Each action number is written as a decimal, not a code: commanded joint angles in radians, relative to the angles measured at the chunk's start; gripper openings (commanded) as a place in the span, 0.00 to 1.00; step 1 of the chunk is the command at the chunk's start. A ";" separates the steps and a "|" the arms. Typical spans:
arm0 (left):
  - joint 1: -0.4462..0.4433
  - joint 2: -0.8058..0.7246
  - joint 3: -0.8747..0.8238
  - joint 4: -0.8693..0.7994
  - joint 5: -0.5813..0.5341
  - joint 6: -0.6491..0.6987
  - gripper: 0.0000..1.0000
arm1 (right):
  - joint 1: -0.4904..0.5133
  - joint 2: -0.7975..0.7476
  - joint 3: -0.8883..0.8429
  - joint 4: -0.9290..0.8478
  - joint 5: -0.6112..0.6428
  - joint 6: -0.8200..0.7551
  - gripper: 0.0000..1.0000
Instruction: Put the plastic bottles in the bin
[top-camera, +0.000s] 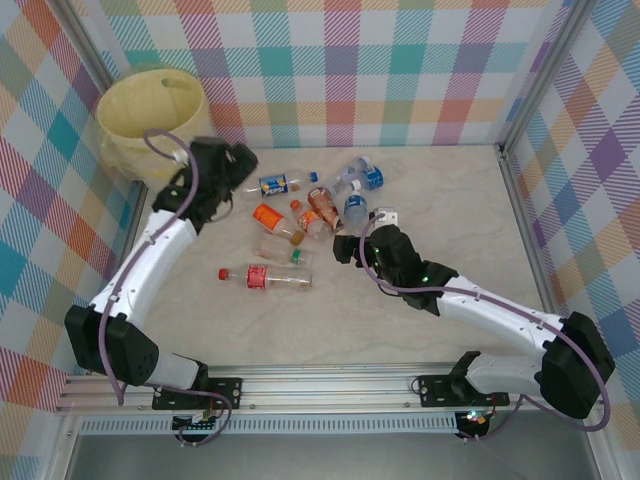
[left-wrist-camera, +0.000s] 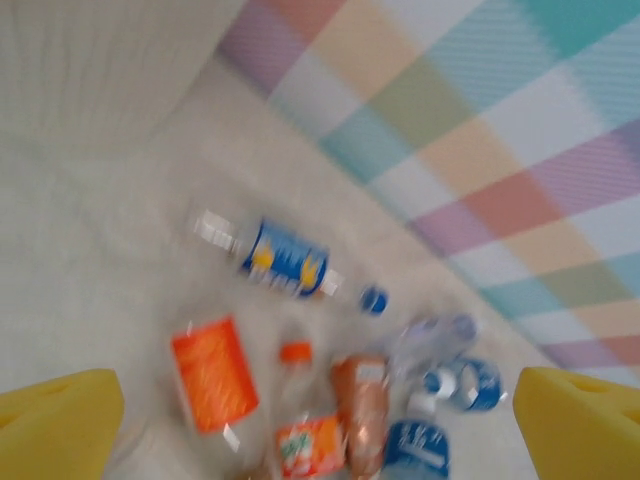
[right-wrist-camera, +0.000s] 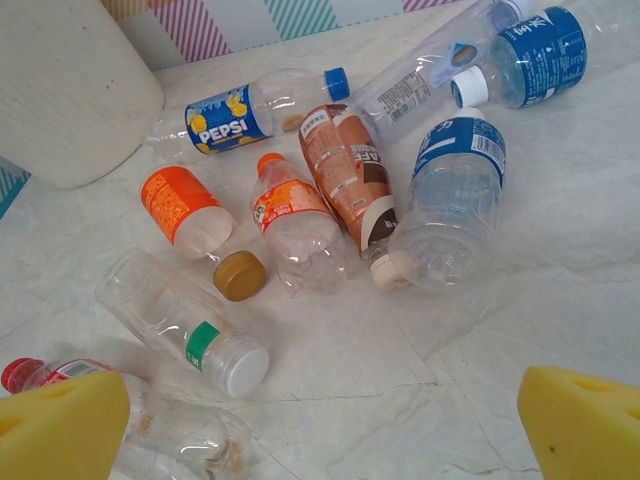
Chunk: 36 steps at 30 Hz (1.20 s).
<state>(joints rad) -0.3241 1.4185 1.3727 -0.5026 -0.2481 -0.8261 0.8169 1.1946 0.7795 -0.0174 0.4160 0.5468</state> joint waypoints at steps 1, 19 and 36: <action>-0.085 -0.015 -0.079 -0.032 -0.041 -0.143 1.00 | -0.011 -0.007 -0.013 0.013 0.024 0.035 1.00; -0.148 0.183 -0.087 -0.281 0.007 -0.411 0.88 | 0.035 0.182 0.000 0.085 -0.635 -0.726 1.00; -0.084 0.400 -0.037 -0.199 0.063 -0.479 0.76 | 0.107 0.299 0.020 0.168 -0.527 -0.757 1.00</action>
<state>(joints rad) -0.4259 1.7882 1.3071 -0.7174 -0.2020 -1.2812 0.9142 1.4940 0.7746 0.1200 -0.1169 -0.1837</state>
